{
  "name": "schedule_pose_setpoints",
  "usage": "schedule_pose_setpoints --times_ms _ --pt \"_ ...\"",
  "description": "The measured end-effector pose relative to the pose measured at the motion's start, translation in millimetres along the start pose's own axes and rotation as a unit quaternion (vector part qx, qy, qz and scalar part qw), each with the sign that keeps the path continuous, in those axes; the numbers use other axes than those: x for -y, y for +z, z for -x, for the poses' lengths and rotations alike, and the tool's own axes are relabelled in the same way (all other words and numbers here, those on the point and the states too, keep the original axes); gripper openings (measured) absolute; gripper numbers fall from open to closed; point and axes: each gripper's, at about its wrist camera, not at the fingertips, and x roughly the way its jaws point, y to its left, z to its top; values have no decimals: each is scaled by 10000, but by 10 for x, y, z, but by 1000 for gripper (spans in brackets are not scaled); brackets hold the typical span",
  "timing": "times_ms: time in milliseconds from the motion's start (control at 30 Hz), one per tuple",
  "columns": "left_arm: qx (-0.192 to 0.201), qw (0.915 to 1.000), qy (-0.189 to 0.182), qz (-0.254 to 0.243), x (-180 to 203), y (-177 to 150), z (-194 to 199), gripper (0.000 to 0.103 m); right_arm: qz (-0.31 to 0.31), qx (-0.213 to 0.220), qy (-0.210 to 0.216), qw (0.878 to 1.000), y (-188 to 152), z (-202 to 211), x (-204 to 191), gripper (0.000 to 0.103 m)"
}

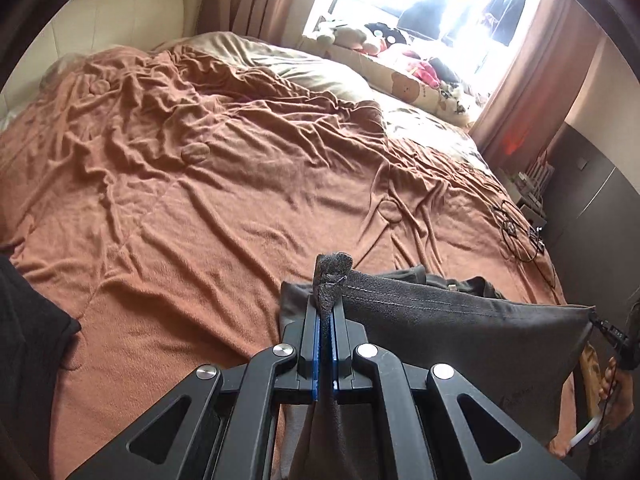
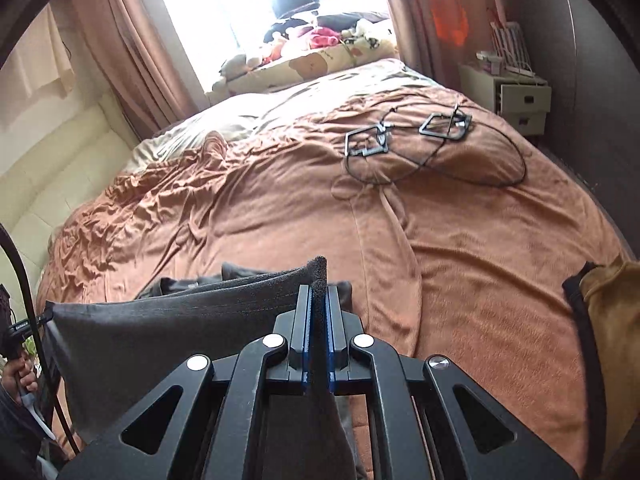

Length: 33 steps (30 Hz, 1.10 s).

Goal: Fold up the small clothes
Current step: 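Lift the folded edge with both grippers and fold it over again, then lower the fold onto the shirt and open both grippers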

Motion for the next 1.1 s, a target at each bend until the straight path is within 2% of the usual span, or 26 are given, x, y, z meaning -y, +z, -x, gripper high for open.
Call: schedule_pose_setpoints --times_ms 167,567,867,1100 --pt "73 9999 42 -56 100 225 -84 4 123 80 -44 9999 157 -44 -94 2" --pt "-138 9992 338 -146 131 524 -781 4 116 -149 -238 9995 474 -768 -59 2" --pt "-696 9954 636 -161 -82 376 -1590 4 65 -625 -350 9974 473 -1578 36 2" --pt "-872 9932 749 -207 -198 268 -1823 4 64 -793 -400 9960 445 -1972 112 2"
